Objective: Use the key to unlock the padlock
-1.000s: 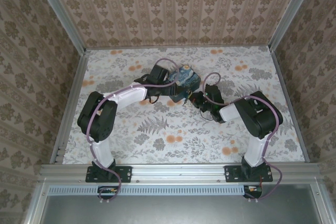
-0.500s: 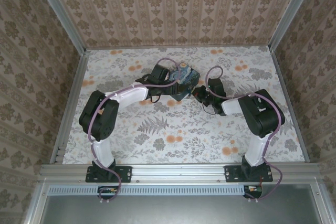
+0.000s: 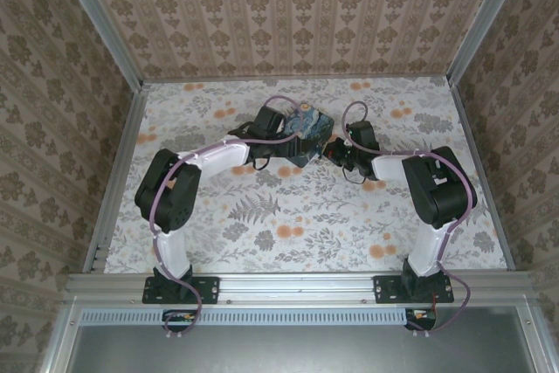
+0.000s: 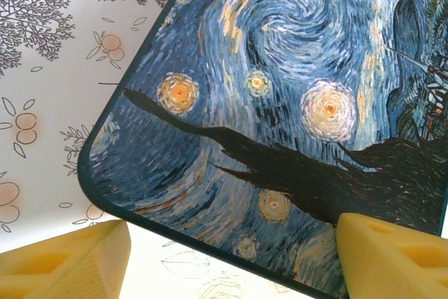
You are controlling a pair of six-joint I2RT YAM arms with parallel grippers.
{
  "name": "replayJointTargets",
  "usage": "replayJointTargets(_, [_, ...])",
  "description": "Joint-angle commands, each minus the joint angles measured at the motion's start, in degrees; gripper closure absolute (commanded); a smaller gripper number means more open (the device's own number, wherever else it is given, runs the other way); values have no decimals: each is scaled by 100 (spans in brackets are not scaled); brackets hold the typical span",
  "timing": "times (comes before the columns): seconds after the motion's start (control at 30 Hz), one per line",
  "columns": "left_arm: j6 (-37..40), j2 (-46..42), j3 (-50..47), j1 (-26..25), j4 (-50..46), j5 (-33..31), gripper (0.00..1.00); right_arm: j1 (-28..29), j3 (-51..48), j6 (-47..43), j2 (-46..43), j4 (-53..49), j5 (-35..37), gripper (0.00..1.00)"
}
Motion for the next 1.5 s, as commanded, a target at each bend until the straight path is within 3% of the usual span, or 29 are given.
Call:
replayJointTargets(0.0, [291, 493, -270, 36, -1515, -286, 23, -185, 110, -434, -38, -949, 922, 100])
replayJointTargets(0.23, [308, 566, -215, 36, -1560, -271, 23, -179, 246, -458, -37, -1137, 1182, 100])
replayJointTargets(0.53, [387, 705, -96, 19, -1659, -181, 24, -172, 1556, -864, 353, -2271, 1683, 100])
replayJointTargets(0.63, [384, 688, -104, 10, -1678, -194, 24, -187, 1589, -928, 314, -2278, 1621, 100])
replayJointTargets(1.07, [385, 158, -140, 62, -1533, 49, 16, -202, -307, -191, -1175, -1320, 783, 100])
replayJointTargets(1.37, [210, -726, -307, 270, -1264, 685, 9, -262, -1700, 130, -1938, -879, 484, 100])
replayJointTargets(1.4, [175, -838, -363, 305, -1219, 737, 2, -307, -1762, 119, -1958, -882, 488, 100])
replayJointTargets(1.47, [91, -1131, -488, 406, -1129, 844, 0, -454, -1886, 92, -2022, -886, 479, 100])
